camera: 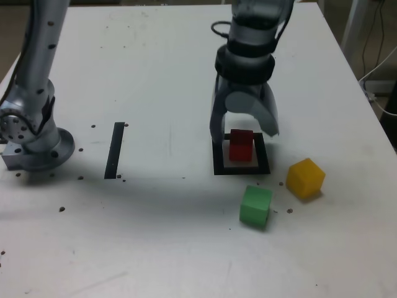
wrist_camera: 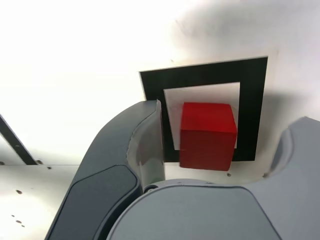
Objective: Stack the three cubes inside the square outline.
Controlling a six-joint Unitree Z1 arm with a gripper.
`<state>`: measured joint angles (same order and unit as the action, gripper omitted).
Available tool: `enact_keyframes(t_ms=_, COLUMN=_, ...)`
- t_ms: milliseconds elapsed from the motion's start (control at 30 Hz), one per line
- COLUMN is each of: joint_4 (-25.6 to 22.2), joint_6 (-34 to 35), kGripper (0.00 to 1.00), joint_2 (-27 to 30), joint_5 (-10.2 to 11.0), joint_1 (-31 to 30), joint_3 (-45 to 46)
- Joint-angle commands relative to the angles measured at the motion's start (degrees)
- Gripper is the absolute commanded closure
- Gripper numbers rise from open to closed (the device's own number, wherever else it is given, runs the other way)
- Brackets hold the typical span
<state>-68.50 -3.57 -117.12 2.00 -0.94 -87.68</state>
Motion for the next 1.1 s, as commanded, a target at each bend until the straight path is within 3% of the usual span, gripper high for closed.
enact_keyframes(t_ms=0, joint_4=-1.5, joint_6=0.7, kGripper=0.00, joint_2=1.2, joint_5=1.7, joint_1=-1.1, joint_3=-1.7)
enact_keyframes(t_ms=167, joint_4=-6.7, joint_6=1.0, kGripper=0.00, joint_2=0.8, joint_5=6.4, joint_1=-4.2, joint_3=-8.8)
enact_keyframes(t_ms=300, joint_4=-10.8, joint_6=-1.2, kGripper=0.00, joint_2=-1.6, joint_5=8.0, joint_1=-6.7, joint_3=-16.6)
enact_keyframes(t_ms=833, joint_4=-14.8, joint_6=-17.7, kGripper=0.01, joint_2=-10.9, joint_5=4.3, joint_1=-10.2, joint_3=-32.8)
enact_keyframes(t_ms=1067, joint_4=-14.2, joint_6=-23.9, kGripper=0.01, joint_2=-13.1, joint_5=4.5, joint_1=-10.3, joint_3=-34.2)
